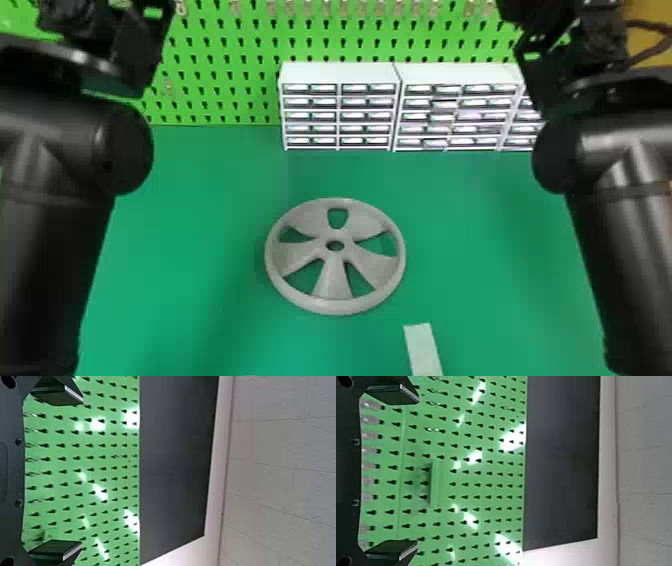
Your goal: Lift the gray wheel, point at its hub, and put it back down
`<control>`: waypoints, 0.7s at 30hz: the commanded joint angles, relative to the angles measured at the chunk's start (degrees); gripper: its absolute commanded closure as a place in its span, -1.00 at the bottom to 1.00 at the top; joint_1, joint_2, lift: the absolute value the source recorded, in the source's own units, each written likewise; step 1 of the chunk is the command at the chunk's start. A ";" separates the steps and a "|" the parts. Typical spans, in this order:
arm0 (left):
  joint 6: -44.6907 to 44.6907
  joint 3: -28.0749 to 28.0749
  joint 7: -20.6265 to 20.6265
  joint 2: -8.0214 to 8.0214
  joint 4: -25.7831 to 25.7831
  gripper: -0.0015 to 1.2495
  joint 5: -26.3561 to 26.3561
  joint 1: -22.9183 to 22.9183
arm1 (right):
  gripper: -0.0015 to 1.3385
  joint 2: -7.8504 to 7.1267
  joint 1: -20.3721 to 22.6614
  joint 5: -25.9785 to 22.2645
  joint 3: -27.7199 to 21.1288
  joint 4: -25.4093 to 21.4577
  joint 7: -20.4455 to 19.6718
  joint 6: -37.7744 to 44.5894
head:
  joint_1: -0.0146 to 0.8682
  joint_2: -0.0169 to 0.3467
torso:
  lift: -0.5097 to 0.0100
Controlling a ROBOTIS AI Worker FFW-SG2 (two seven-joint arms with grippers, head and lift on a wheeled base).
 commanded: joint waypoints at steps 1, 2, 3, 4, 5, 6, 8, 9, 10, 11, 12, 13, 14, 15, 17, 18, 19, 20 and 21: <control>1.07 0.68 0.00 -0.04 -1.44 -0.96 -0.59 2.77 | -0.95 0.04 2.02 -0.62 0.22 -0.35 0.00 0.74 | 0.60 -0.65 | 0.62; 1.16 0.77 0.00 -0.04 -1.62 -0.96 -0.68 3.21 | -0.95 0.12 2.46 -0.71 0.22 -0.35 0.00 0.74 | 0.60 -0.65 | 0.62; 1.33 0.77 0.00 -0.04 -1.88 -0.96 -0.50 3.82 | -0.95 0.30 2.81 -0.71 0.22 -0.35 0.00 0.74 | 0.60 -0.65 | 0.62; 1.42 0.86 0.00 -0.04 -1.97 -0.96 -0.24 4.26 | -0.95 0.39 3.16 -0.80 0.22 -0.35 0.00 0.83 | 0.60 -0.65 | 0.62; 1.60 0.77 0.00 -0.04 -2.15 -0.96 -0.15 4.70 | -0.95 0.56 3.51 -0.89 0.13 -0.35 0.00 0.83 | 0.60 -0.65 | 0.62; 1.77 0.77 0.00 -0.04 -2.24 -0.96 -0.15 5.32 | -0.95 0.65 3.95 -0.89 0.13 -0.35 0.00 0.92 | 0.60 -0.65 | 0.62; 2.30 0.77 0.00 -0.13 -2.50 -0.96 0.03 6.28 | -0.95 0.83 4.74 -0.97 0.13 -0.35 0.00 1.00 | 0.60 -0.65 | 0.62; 2.65 0.68 0.00 -0.13 -2.59 -0.96 0.29 6.81 | -0.95 1.00 5.18 -1.15 0.05 -0.35 0.00 1.18 | 0.60 -0.65 | 0.62; 2.74 0.59 0.00 -0.13 -2.59 -0.96 0.38 7.34 | -0.95 1.09 5.53 -1.24 0.05 -0.35 0.00 1.36 | 0.60 -0.65 | 0.62; 2.83 0.59 0.00 -0.22 -2.59 -0.96 0.47 7.69 | -0.95 1.09 5.80 -1.32 -0.04 -0.35 0.00 1.44 | 0.60 -0.65 | 0.62; 3.00 0.59 0.00 -0.22 -2.68 -0.96 0.47 8.13 | -0.95 1.27 6.15 -1.41 -0.04 -0.35 0.00 1.62 | 0.60 -0.65 | 0.62; 3.27 0.59 0.00 -0.31 -2.85 -0.96 0.55 8.74 | -0.95 1.27 6.50 -1.41 -0.13 -0.35 0.09 1.79 | 0.60 -0.65 | 0.62; 3.53 0.68 0.00 -0.31 -2.94 -0.96 0.55 9.18 | -0.95 1.27 6.76 -1.50 -0.13 -0.35 0.09 1.88 | 0.60 -0.65 | 0.62; 3.62 0.68 0.00 -0.31 -2.94 -0.96 0.47 9.54 | -0.95 1.35 7.03 -1.68 -0.22 -0.35 0.09 2.06 | 0.60 -0.65 | 0.62; 3.88 0.77 0.00 -0.39 -2.94 -0.96 0.20 10.33 | -0.95 1.44 7.73 -1.85 -0.31 -0.35 0.17 2.32 | 0.60 -0.65 | 0.62; 3.97 0.86 0.00 -0.39 -2.94 -0.96 0.20 10.77 | -0.95 1.44 8.00 -1.85 -0.31 -0.35 0.17 2.59 | 0.60 -0.65 | 0.62; 3.97 0.94 0.00 -0.48 -2.94 -0.96 0.20 11.29 | -0.95 1.53 8.35 -1.85 -0.31 -0.35 0.26 2.85 | 0.60 -0.65 | 0.62; 4.06 1.03 0.00 -0.48 -2.94 -0.96 0.20 11.64 | -0.95 1.53 8.61 -1.85 -0.22 -0.35 0.26 3.03 | 0.60 -0.65 | 0.62; 4.32 1.03 -0.09 -0.48 -2.94 -0.96 0.20 12.17 | -0.95 1.53 9.05 -1.85 -0.22 -0.35 0.26 3.20 | 0.60 -0.65 | 0.62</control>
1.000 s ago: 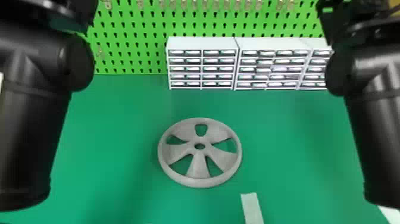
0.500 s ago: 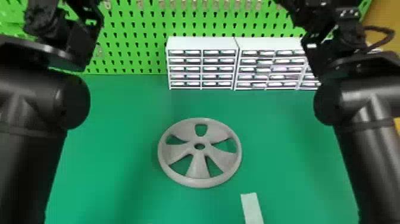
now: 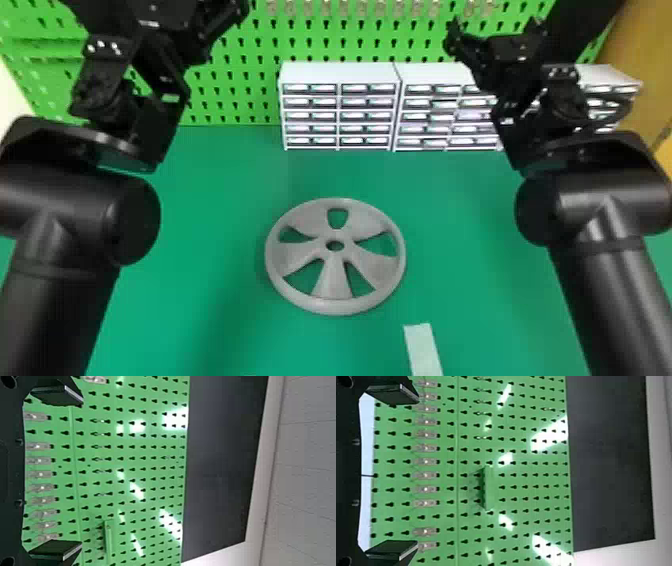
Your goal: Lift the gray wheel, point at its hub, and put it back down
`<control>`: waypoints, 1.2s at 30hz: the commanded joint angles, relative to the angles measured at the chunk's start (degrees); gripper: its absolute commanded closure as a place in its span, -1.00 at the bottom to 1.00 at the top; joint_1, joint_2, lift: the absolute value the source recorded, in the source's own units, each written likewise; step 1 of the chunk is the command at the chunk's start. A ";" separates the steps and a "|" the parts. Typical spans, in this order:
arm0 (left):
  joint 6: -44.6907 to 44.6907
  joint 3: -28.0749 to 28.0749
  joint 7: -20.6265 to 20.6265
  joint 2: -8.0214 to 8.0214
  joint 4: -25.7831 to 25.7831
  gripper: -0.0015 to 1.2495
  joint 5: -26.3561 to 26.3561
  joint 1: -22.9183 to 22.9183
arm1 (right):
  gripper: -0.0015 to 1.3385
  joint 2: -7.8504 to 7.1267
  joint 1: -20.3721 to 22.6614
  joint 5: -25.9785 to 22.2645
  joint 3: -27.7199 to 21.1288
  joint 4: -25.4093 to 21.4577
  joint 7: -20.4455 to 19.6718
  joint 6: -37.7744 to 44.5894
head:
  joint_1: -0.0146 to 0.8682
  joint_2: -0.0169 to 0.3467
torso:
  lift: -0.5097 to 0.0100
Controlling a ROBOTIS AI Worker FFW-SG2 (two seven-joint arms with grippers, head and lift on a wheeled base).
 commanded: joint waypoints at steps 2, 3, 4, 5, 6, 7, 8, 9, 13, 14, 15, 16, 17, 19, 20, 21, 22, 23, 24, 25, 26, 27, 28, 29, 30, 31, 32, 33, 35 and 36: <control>0.93 0.24 -0.17 -0.10 -0.11 -0.96 -0.42 2.60 | -0.95 0.18 1.90 -0.06 0.23 0.00 0.03 1.19 | 0.60 -0.65 | 0.62; 1.02 0.42 -0.17 -0.10 -0.03 -0.96 -0.69 3.30 | -0.95 0.00 2.07 -0.06 0.58 0.00 0.03 1.63 | 0.60 -0.65 | 0.62; 1.02 0.59 -0.17 -0.10 -0.11 -0.96 -0.69 3.83 | -0.95 -0.18 2.25 -0.06 0.84 0.00 0.03 1.90 | 0.60 -0.65 | 0.62; 1.02 0.77 -0.26 -0.10 -0.03 -0.96 -0.86 4.27 | -0.95 -0.35 2.51 -0.06 1.02 0.00 0.03 2.07 | 0.60 -0.65 | 0.62; 1.02 0.95 -0.26 -0.10 -0.11 -0.96 -1.30 4.89 | -0.95 -0.35 2.86 -0.15 1.11 0.00 0.03 2.25 | 0.60 -0.65 | 0.62; 1.02 1.12 -0.35 -0.10 -0.11 -0.96 -1.74 5.24 | -0.95 -0.35 3.21 -0.15 1.11 0.00 0.03 2.42 | 0.60 -0.65 | 0.62; 1.02 1.38 -0.88 -0.10 -0.03 -0.96 -2.18 5.50 | -0.95 -0.35 3.39 -0.24 1.19 0.00 0.03 2.60 | 0.60 -0.65 | 0.62; 0.93 2.18 -2.37 -0.27 -0.03 -0.96 -2.97 5.77 | -0.95 -0.35 3.74 -0.24 1.28 0.00 0.03 2.86 | 0.60 -0.65 | 0.62; 1.02 3.49 -6.06 -0.89 0.41 -0.96 -7.19 6.73 | -0.95 -0.35 5.06 0.73 1.63 0.09 0.03 3.65 | 0.60 -0.65 | 0.62; 1.02 3.49 -6.06 -0.89 0.68 -0.96 -7.36 6.91 | -0.95 -0.35 5.50 0.99 1.55 0.09 0.03 3.65 | 0.60 -0.65 | 0.62; 1.02 3.49 -6.06 -0.89 1.29 -0.96 -6.84 7.08 | -0.95 -0.26 6.03 1.34 1.37 0.09 0.03 3.74 | 0.60 -0.65 | 0.62; 1.02 3.49 -6.06 -0.98 1.73 -0.96 -6.40 7.26 | -0.95 -0.26 6.47 1.52 1.28 0.18 0.03 3.92 | 0.60 -0.65 | 0.62; 1.02 3.49 -6.06 -1.06 2.08 -0.96 -6.13 7.35 | -0.95 -0.18 6.82 1.52 1.19 0.27 0.03 4.18 | 0.60 -0.65 | 0.62; 0.93 3.76 -6.06 -1.50 2.96 -0.96 -6.13 7.79 | -0.95 -0.09 7.61 1.61 1.28 0.79 0.12 4.36 | 0.60 -0.65 | 0.62; 0.75 3.85 -6.15 -1.59 3.31 -0.96 -6.05 7.96 | -0.95 0.00 7.78 1.78 1.37 1.14 0.12 4.36 | 0.60 -0.65 | 0.62; 0.40 3.93 -6.33 -1.68 4.02 -0.96 -5.87 8.14 | -0.95 0.26 8.05 2.22 1.37 1.41 0.30 4.36 | 0.60 -0.65 | 0.62; 0.05 3.93 -6.59 -1.68 4.54 -0.96 -5.70 8.31 | -0.95 0.44 8.14 2.75 1.37 1.67 0.38 4.27 | 0.60 -0.65 | 0.62; -0.57 3.93 -6.85 -1.68 5.25 -0.96 -5.70 8.49 | -0.95 0.61 8.31 3.28 1.37 1.94 0.56 4.27 | 0.60 -0.65 | 0.62; -1.18 3.93 -7.12 -1.77 6.04 -0.96 -5.34 8.67 | -0.95 0.88 8.40 3.89 1.37 2.38 0.91 3.92 | 0.60 -0.65 | 0.62; -1.27 4.02 -7.29 -1.86 6.57 -0.96 -5.17 8.84 | -0.95 0.88 8.58 4.33 1.37 2.64 1.09 3.39 | 0.60 -0.65 | 0.62; -1.36 4.02 -7.38 -1.94 7.01 -0.96 -5.17 8.93 | -0.95 0.88 8.66 4.68 1.55 2.90 1.26 2.69 | 0.60 -0.65 | 0.62; -1.36 4.11 -7.56 -2.12 7.53 -0.96 -5.17 9.02 | -0.95 0.88 8.75 4.95 1.55 3.17 1.35 2.33 | 0.60 -0.65 | 0.62; -1.36 4.11 -7.91 -2.21 8.24 -0.96 -5.17 9.19 | -0.95 0.88 8.93 5.12 1.55 3.25 1.44 2.33 | 0.60 -0.65 | 0.62; -1.44 4.11 -8.35 -2.38 8.76 -0.96 -5.17 9.19 | -0.95 0.88 9.10 5.12 1.55 3.25 1.53 2.33 | 0.60 -0.65 | 0.62; -1.44 4.20 -8.70 -2.56 9.29 -0.96 -5.17 9.28 | -0.95 0.97 9.28 5.21 1.46 3.34 1.61 2.33 | 0.60 -0.65 | 0.62; -1.44 4.29 -9.05 -2.82 9.91 -0.96 -5.08 9.37 | -0.95 1.05 9.63 5.21 1.37 3.34 1.61 2.33 | 0.60 -0.65 | 0.62; -1.44 4.29 -9.23 -2.91 10.26 -0.96 -5.08 9.46 | -0.95 1.05 9.89 5.21 1.28 3.34 1.61 2.16 | 0.60 -0.65 | 0.62; -1.44 4.29 -9.32 -3.17 10.70 -0.96 -5.08 9.63 | -0.95 1.14 10.25 5.21 1.11 3.34 1.61 1.90 | 0.60 -0.65 | 0.62; -1.44 4.37 -9.32 -3.44 11.31 -0.96 -5.08 9.72 | -0.95 1.32 10.77 5.30 0.84 3.34 1.61 1.63 | 0.60 -0.65 | 0.62; -1.44 4.37 -9.32 -3.61 11.75 -0.96 -5.08 9.81 | -0.95 1.41 10.95 5.48 0.67 3.34 1.61 1.54 | 0.60 -0.65 | 0.62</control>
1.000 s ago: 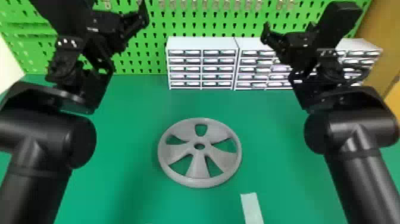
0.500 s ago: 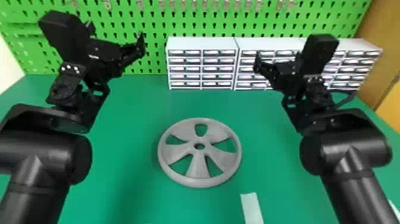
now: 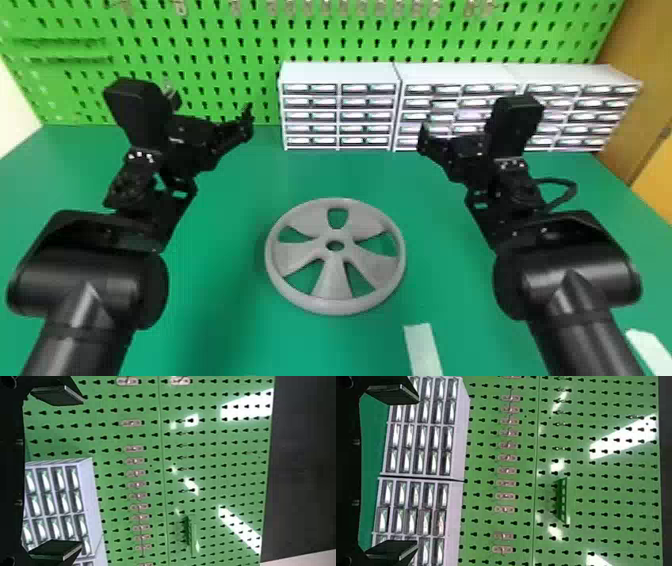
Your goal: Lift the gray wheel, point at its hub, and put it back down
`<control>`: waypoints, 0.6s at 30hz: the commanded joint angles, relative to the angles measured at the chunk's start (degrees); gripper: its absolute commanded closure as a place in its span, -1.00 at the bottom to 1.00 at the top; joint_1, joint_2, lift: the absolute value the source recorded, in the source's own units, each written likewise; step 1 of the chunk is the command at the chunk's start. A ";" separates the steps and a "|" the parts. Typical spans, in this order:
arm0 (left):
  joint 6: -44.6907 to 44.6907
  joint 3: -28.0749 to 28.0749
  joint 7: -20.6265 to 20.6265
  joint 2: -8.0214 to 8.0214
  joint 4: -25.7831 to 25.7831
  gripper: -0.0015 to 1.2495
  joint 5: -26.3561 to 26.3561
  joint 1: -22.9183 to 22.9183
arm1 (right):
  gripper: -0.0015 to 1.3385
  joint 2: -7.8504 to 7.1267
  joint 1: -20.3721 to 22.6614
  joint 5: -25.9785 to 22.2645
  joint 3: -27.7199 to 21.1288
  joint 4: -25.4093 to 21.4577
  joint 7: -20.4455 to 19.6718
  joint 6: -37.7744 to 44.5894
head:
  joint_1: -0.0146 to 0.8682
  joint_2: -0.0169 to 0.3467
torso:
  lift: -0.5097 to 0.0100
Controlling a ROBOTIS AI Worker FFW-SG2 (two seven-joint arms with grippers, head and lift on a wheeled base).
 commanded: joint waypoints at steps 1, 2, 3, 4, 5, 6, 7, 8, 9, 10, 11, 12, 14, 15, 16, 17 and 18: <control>0.06 0.09 -0.08 -0.80 1.88 -0.96 0.02 0.30 | -0.95 0.29 1.14 0.36 -0.61 0.02 -0.01 -0.49 | 0.60 -0.65 | 0.62; 0.06 0.09 -0.08 -0.89 2.23 -0.96 0.02 0.39 | -0.95 0.29 1.23 0.62 -0.61 0.11 -0.01 -0.57 | 0.60 -0.65 | 0.62; -0.03 0.09 -0.08 -0.98 2.76 -0.96 -0.07 0.39 | -0.95 0.20 1.32 0.88 -0.61 0.29 -0.01 -0.75 | 0.60 -0.65 | 0.62; -0.03 0.09 -0.08 -0.98 3.02 -0.96 -0.25 0.48 | -0.95 0.20 1.41 0.97 -0.61 0.46 -0.01 -0.93 | 0.60 -0.65 | 0.62; -0.12 0.09 -0.08 -0.98 3.46 -0.96 -0.51 0.56 | -0.95 0.11 1.58 0.88 -0.61 0.73 -0.01 -1.19 | 0.60 -0.65 | 0.62; -0.12 0.09 -0.17 -0.98 3.90 -0.96 -0.33 0.74 | -0.95 0.11 1.76 0.80 -0.70 0.90 -0.01 -1.37 | 0.60 -0.65 | 0.62; -0.21 0.09 -0.17 -0.98 4.08 -0.96 -0.25 0.83 | -0.95 0.11 1.85 0.80 -0.79 0.99 -0.01 -1.45 | 0.60 -0.65 | 0.62; -0.29 0.27 -0.08 -0.98 4.25 -0.96 -0.25 1.00 | -0.95 0.11 1.85 0.88 -0.79 1.17 -0.01 -1.54 | 0.60 -0.65 | 0.62; -0.29 0.45 -0.08 -0.98 4.43 -0.96 -0.25 1.18 | -0.95 0.11 1.85 0.88 -0.88 1.43 -0.01 -1.72 | 0.60 -0.65 | 0.62; -0.29 0.45 -0.17 -0.98 4.52 -0.96 -0.25 1.27 | -0.95 0.11 1.85 0.88 -0.88 1.69 -0.01 -1.98 | 0.60 -0.65 | 0.62; -0.38 0.53 -0.08 -0.98 4.61 -0.96 -0.33 1.35 | -0.95 0.20 1.85 0.88 -0.88 1.96 -0.01 -2.33 | 0.60 -0.65 | 0.62; -0.64 0.53 -0.08 -0.98 4.69 -0.96 -0.77 1.35 | -0.95 0.20 1.85 0.88 -0.88 2.31 -0.01 -2.68 | 0.60 -0.65 | 0.62; -1.00 0.45 -0.17 -1.06 4.96 -0.96 -1.39 1.35 | -0.95 0.11 1.76 0.71 -0.97 2.84 0.08 -3.12 | 0.60 -0.65 | 0.62; -1.00 0.36 -0.08 -1.06 4.96 -0.96 -1.39 1.35 | -0.95 0.11 1.76 0.71 -0.97 3.01 -0.01 -3.12 | 0.60 -0.65 | 0.62; -1.00 0.36 -0.08 -1.06 4.96 -0.96 -1.30 1.35 | -0.95 0.11 1.67 0.71 -0.97 3.19 0.08 -3.12 | 0.60 -0.65 | 0.62; -1.00 0.36 -0.17 -1.06 4.96 -0.96 -1.13 1.35 | -0.95 0.11 1.49 0.71 -0.88 3.28 0.08 -3.12 | 0.60 -0.65 | 0.62; -1.00 0.36 -0.17 -1.06 5.05 -0.96 -1.13 1.35 | -0.95 0.11 1.23 0.71 -0.79 3.45 0.08 -3.12 | 0.60 -0.65 | 0.62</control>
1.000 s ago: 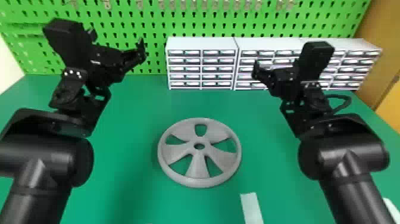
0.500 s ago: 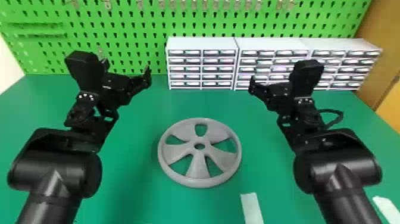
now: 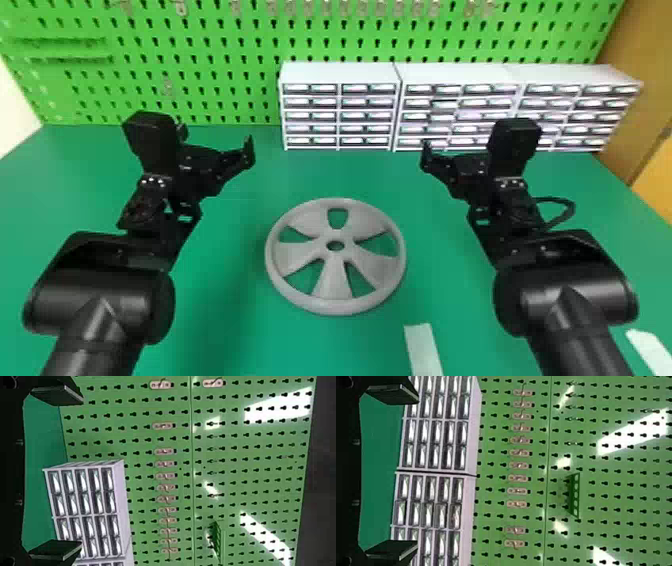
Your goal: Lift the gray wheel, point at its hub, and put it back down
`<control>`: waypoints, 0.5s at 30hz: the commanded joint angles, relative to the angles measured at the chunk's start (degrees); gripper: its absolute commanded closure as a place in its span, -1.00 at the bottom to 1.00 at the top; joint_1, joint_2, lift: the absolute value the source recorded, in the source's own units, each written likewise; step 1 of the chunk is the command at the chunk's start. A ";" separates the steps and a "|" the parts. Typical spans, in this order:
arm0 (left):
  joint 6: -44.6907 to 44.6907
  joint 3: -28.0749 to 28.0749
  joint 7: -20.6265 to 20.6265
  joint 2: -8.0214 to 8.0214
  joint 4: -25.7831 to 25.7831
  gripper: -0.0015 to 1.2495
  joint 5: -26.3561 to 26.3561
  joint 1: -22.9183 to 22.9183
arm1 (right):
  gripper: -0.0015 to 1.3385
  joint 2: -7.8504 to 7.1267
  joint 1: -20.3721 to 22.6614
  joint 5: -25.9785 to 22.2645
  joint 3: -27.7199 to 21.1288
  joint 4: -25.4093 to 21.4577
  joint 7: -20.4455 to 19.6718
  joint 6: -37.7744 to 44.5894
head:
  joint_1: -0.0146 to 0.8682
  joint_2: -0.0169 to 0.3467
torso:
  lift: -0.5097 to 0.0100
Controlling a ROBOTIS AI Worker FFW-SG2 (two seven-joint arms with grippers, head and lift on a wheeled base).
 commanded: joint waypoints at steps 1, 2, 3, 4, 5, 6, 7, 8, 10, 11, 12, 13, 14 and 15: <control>-0.13 0.03 -0.04 -0.03 0.19 -0.96 0.11 -0.07 | -0.95 -0.04 -0.72 -0.05 0.22 0.84 0.03 -0.20 | 0.60 -0.65 | 0.62; -0.13 0.03 -0.04 -0.03 0.36 -0.96 0.29 -0.16 | -0.95 -0.04 -0.81 0.04 0.40 0.93 0.03 -0.20 | 0.60 -0.65 | 0.62; -0.13 0.03 -0.04 -0.03 0.45 -0.96 0.38 -0.25 | -0.95 -0.04 -0.90 0.04 0.58 1.01 0.03 -0.20 | 0.60 -0.65 | 0.62; -0.13 0.03 -0.30 -0.03 0.54 -0.96 0.46 -0.43 | -0.95 -0.12 -1.07 0.04 0.75 1.19 0.03 -0.20 | 0.60 -0.65 | 0.62; -0.13 0.11 -0.65 -0.03 0.63 -0.96 0.46 -0.51 | -0.95 -0.12 -1.16 0.12 0.93 1.19 0.03 -0.20 | 0.60 -0.65 | 0.62; -0.13 0.11 -0.91 -0.03 0.71 -0.96 0.46 -0.69 | -0.95 -0.12 -1.25 0.30 1.10 1.28 0.03 -0.20 | 0.60 -0.65 | 0.62; -0.22 0.03 -1.09 -0.03 0.71 -0.96 0.46 -0.78 | -0.95 -0.12 -1.25 0.56 1.10 1.19 0.03 -0.11 | 0.60 -0.65 | 0.62; -0.39 -0.06 -1.09 -0.12 0.71 -0.96 0.29 -0.87 | -0.95 -0.12 -1.25 0.65 1.10 1.28 0.03 -0.11 | 0.60 -0.65 | 0.62; -0.66 -0.06 -1.09 -0.20 0.80 -0.96 0.11 -1.04 | -0.95 -0.04 -1.43 0.65 0.93 1.28 0.03 -0.02 | 0.60 -0.65 | 0.62; -0.74 0.03 -1.09 -0.29 0.80 -0.96 0.20 -1.22 | -0.95 0.05 -1.51 0.65 0.84 1.19 0.03 -0.02 | 0.60 -0.65 | 0.62; -0.74 0.11 -1.09 -0.29 0.80 -0.96 0.20 -1.22 | -0.95 0.14 -1.51 0.65 0.75 1.19 0.03 -0.02 | 0.60 -0.65 | 0.62; -0.74 0.20 -1.09 -0.29 0.71 -0.96 0.20 -1.31 | -0.95 0.23 -1.60 0.65 0.75 1.19 0.03 -0.02 | 0.60 -0.65 | 0.62; -0.74 0.20 -1.18 -0.29 0.71 -0.96 0.20 -1.39 | -0.95 0.23 -1.60 0.65 0.66 1.19 0.03 -0.02 | 0.60 -0.65 | 0.62; -0.74 0.20 -1.18 -0.29 0.71 -0.96 0.20 -1.48 | -0.95 0.14 -1.51 0.65 0.66 1.10 0.03 0.07 | 0.60 -0.65 | 0.62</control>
